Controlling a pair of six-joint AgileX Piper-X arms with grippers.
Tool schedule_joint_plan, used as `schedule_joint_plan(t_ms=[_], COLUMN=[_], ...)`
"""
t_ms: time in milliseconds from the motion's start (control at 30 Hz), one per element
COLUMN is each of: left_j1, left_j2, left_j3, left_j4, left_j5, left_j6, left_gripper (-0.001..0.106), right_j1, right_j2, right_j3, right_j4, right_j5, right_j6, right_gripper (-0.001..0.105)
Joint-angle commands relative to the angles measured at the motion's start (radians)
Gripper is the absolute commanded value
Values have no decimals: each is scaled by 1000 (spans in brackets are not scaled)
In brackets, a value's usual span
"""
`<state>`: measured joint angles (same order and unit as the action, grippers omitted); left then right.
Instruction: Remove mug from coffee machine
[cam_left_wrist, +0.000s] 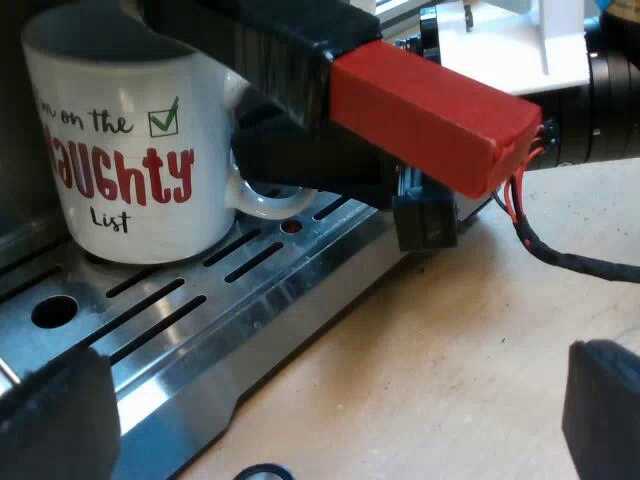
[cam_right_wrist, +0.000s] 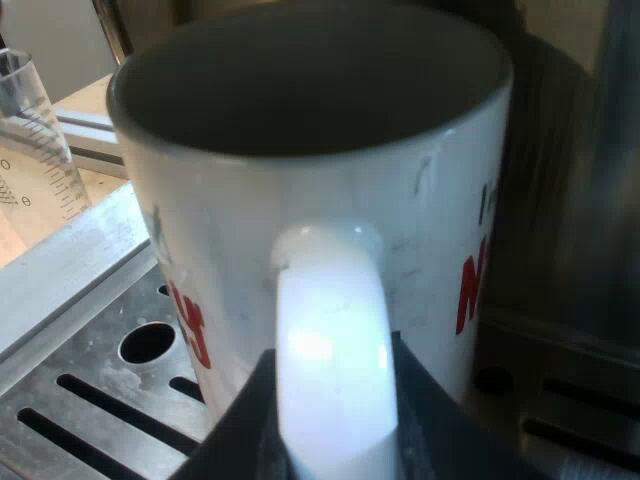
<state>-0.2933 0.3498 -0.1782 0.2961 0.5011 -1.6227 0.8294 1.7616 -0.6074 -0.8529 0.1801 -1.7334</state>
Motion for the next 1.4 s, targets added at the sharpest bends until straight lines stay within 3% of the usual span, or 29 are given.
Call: schedule_joint_plan(t_ms=[33, 233, 433, 733, 833, 1100, 1167, 1400], left_j1=[-6, -6, -6, -6, -6, -6, -6, -15], left_j2=[0, 0, 0, 0, 0, 0, 0, 0], left_j3=[-4, -4, -4, -7, -16, -25, -25, -83], left_j4=[-17, -17, -20, -32, -32, -17, -17, 77], left_j5=[12, 12, 12, 12, 46, 79, 79, 79], left_j6=[-10, -10, -23, -56, -88, -107, -107, -107], left_gripper=[90, 90, 90, 90, 90, 90, 90, 90], right_j1=[7, 31, 67, 120, 131, 131, 131, 131], right_j2=[-13, -62, -126, -277, -350, -548, -664, -858], right_j3=[-11, -11, 24, 160, 207, 233, 233, 233], right_j4=[11, 139, 156, 162, 214, 490, 652, 853], right_j5=[-5, 11, 122, 207, 213, 216, 229, 229], right_j6=[-4, -4, -4, -4, -1, 21, 21, 21], right_gripper=[0, 0, 0, 0, 0, 0, 0, 0])
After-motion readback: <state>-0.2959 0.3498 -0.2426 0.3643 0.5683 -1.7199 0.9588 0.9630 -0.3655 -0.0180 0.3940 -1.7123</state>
